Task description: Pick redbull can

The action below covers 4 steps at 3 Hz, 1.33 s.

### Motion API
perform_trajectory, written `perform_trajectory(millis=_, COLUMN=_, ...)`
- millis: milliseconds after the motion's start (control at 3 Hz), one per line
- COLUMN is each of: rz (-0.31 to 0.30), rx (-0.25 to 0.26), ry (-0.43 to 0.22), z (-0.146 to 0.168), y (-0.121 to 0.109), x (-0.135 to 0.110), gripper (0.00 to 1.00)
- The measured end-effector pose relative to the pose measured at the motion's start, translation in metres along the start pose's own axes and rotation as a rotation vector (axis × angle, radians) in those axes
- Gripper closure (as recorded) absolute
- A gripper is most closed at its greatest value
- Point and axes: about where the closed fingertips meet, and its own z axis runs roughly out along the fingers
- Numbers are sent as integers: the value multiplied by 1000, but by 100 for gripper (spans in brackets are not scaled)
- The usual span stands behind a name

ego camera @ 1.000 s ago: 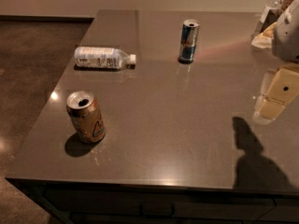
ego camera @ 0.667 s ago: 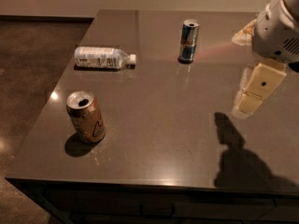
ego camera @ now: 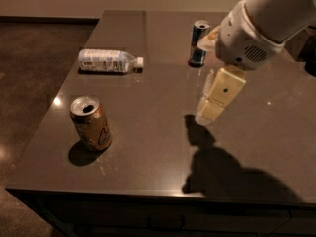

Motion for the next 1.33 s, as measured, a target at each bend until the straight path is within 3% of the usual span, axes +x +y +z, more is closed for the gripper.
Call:
perform_trajectory(millis=667, rz=-58, rx=-54, ry=-113, z=46, y=20, x=-62, gripper=0)
perform_trajectory(millis=1333, rz=-87, rx=-100, ry=-161, z=87, y=40, x=-103, gripper=0)
